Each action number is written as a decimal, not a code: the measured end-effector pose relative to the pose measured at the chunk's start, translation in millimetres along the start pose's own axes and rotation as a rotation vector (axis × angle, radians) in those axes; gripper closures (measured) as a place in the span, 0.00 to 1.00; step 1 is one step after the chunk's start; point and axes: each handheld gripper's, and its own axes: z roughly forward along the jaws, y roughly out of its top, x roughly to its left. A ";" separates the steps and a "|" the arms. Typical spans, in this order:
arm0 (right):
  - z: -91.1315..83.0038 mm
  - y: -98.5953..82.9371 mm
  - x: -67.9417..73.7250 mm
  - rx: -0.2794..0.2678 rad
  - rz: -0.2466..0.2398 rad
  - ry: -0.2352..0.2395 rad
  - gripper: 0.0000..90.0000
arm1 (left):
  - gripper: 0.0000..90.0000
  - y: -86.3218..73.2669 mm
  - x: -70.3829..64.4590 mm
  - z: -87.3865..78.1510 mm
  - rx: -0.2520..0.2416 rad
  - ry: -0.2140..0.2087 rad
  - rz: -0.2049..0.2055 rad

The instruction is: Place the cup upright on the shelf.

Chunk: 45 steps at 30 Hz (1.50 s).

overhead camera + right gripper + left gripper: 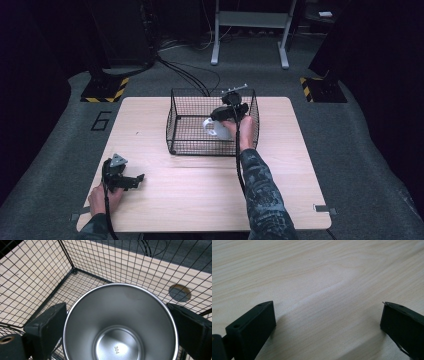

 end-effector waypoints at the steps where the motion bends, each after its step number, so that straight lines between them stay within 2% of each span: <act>1: 2.1 -0.6 0.7 0.005 0.002 0.001 0.07 | 0.00 0.0 0.0 0.0 0.000 0.000 0.000; 8: 11.4 -3.5 3.0 0.033 0.017 0.014 0.07 | 0.00 0.0 0.0 0.0 0.000 0.000 0.000; 22: 25.1 -5.5 5.1 0.081 0.003 0.022 0.06 | 0.00 0.1 0.4 0.0 0.001 -0.002 0.003; 34: 32.9 -6.6 6.2 0.099 0.008 0.024 0.06 | 0.00 0.1 0.1 0.1 0.000 -0.001 0.000; 45: 32.7 -7.3 4.2 0.106 0.024 0.016 0.06 | 0.00 0.1 0.2 0.1 0.000 -0.001 0.000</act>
